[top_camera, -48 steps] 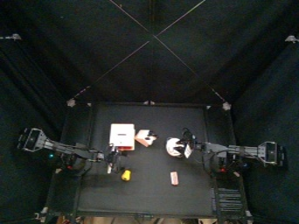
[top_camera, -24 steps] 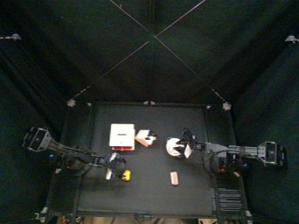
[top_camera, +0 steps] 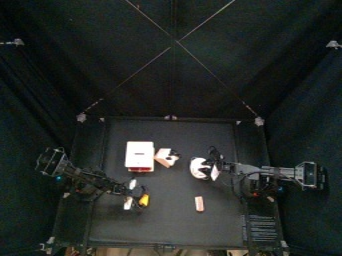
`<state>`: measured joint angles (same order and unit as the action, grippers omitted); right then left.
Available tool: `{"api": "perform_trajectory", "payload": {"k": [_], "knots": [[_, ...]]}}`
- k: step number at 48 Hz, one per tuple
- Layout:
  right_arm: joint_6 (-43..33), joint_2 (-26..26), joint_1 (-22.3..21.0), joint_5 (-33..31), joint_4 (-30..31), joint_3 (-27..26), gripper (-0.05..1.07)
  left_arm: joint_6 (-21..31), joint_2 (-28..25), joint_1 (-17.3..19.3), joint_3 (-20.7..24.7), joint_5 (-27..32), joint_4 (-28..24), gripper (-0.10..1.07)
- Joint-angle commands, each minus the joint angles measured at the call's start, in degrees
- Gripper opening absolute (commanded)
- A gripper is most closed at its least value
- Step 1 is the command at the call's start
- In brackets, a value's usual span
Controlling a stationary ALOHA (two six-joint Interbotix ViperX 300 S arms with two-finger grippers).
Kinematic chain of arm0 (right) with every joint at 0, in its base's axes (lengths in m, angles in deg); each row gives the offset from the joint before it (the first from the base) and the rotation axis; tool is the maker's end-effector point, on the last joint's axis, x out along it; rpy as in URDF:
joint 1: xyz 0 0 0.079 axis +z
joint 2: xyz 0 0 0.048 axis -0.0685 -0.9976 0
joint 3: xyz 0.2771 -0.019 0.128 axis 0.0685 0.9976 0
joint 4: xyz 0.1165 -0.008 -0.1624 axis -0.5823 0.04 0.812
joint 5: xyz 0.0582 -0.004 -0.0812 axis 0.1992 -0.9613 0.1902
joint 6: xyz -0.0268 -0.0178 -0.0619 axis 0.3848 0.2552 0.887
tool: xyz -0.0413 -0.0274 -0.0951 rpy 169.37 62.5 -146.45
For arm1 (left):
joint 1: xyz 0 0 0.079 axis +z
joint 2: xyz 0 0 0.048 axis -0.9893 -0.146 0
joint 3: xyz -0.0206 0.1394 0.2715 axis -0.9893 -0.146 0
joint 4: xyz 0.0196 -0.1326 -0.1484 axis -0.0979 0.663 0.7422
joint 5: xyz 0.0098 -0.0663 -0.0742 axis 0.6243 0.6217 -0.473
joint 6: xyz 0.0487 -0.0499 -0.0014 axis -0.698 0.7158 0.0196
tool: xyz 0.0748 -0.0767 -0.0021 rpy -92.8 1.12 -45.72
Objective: Grab squash
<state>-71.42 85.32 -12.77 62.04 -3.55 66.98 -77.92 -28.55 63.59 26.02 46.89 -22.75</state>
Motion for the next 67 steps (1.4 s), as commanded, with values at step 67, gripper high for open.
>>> {"api": "perform_trajectory", "payload": {"k": [67], "knots": [[0.26,-5.01,0.18,0.53,0.62,-3.96,0.82,-0.35,-4.57,-0.09,4.04,9.05,3.87,1.00]]}}
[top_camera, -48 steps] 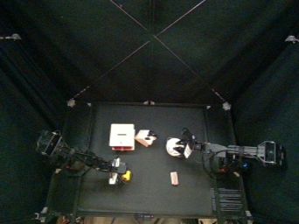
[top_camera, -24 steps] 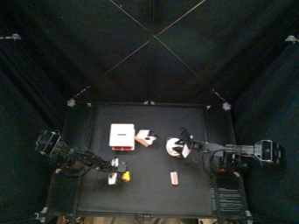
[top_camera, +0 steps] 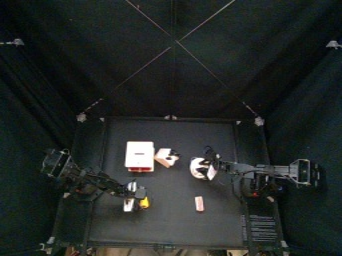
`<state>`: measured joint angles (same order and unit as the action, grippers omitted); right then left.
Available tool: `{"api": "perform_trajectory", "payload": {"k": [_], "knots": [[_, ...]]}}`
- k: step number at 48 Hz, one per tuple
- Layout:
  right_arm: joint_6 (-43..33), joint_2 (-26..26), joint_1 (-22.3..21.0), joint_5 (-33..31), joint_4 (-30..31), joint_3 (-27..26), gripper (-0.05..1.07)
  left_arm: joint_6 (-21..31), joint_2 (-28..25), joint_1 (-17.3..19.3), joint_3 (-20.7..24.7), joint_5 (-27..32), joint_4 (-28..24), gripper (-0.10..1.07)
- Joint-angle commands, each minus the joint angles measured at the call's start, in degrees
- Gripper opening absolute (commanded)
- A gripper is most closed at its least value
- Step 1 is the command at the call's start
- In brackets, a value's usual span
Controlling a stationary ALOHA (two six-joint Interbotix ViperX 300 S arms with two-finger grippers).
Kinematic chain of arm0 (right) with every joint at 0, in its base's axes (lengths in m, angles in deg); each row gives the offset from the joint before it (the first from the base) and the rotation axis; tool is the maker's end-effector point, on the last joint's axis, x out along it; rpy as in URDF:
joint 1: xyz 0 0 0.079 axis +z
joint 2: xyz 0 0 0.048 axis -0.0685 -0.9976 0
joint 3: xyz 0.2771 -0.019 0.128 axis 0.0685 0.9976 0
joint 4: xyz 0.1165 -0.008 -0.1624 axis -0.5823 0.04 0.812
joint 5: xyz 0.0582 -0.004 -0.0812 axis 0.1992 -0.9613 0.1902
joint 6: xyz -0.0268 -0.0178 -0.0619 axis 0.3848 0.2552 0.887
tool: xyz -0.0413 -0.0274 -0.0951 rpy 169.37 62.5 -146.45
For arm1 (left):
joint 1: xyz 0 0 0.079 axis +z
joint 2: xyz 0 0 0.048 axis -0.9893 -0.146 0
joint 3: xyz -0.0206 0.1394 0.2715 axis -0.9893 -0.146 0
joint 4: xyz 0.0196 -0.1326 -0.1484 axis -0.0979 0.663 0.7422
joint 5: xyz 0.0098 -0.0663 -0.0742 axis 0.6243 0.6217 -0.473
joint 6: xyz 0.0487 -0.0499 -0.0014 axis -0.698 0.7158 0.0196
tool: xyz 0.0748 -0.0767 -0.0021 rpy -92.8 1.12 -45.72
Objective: Grab squash
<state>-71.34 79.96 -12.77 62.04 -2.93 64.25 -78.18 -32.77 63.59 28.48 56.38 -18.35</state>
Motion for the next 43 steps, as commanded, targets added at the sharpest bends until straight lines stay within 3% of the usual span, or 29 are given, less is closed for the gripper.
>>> {"api": "perform_trajectory", "payload": {"k": [1,22,43], "knots": [[0.18,0.35,0.09,0.53,0.09,-1.23,0.82,-0.09,-0.62,-0.09,1.76,-0.53,-0.70,1.00],[0.09,0.35,0.09,0.44,0.00,-1.23,0.82,0.09,-3.96,-0.18,5.19,0.70,-0.79,0.97],[0.09,0.35,0.18,0.44,-0.09,-1.23,0.82,0.00,-2.64,-0.18,5.45,1.58,-1.05,0.83]]}}
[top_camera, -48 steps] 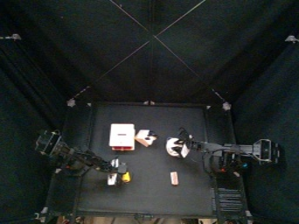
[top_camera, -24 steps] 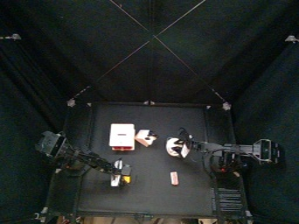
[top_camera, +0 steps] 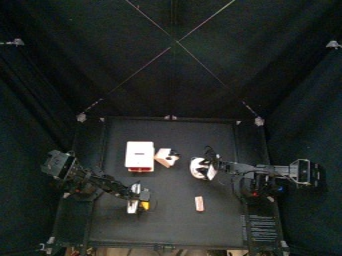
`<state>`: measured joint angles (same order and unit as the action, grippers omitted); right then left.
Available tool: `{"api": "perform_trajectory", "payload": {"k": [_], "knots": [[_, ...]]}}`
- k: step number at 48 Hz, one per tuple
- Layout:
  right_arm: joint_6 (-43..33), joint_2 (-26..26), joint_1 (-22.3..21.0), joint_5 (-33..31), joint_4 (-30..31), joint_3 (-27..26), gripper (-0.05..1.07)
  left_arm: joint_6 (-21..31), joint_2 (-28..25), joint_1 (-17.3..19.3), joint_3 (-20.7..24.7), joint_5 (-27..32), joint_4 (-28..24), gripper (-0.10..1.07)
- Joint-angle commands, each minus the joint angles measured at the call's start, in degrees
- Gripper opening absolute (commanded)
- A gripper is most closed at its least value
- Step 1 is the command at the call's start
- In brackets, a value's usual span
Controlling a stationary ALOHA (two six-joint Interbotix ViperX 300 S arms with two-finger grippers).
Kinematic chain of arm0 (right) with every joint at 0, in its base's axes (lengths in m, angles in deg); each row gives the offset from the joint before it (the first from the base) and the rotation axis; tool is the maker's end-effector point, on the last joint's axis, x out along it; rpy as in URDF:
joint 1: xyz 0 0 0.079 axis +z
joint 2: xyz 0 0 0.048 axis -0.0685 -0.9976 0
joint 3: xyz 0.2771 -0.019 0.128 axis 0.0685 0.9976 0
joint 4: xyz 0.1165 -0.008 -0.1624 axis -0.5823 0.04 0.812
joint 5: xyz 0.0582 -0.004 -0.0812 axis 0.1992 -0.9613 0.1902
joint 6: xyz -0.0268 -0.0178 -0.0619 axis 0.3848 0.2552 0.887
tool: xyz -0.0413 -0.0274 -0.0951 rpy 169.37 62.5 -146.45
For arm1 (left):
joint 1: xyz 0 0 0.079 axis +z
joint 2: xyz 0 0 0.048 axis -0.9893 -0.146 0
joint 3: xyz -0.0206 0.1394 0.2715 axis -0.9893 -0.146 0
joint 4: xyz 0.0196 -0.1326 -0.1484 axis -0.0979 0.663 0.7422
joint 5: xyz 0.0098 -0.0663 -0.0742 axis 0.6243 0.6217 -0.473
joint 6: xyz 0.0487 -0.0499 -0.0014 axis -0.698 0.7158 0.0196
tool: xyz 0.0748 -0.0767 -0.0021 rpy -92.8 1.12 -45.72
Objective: Grab squash
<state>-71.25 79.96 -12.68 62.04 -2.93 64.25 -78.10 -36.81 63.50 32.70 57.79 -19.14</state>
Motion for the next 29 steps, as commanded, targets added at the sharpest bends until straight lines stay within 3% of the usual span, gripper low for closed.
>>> {"api": "perform_trajectory", "payload": {"k": [1,29], "knots": [[0.00,0.35,0.00,0.44,-0.09,-1.23,0.82,-0.09,1.58,-0.09,1.23,0.26,-0.26,0.82],[0.00,0.35,0.00,0.44,-0.35,-1.32,0.82,-0.09,4.04,-0.09,2.20,0.79,-1.67,0.82]]}}
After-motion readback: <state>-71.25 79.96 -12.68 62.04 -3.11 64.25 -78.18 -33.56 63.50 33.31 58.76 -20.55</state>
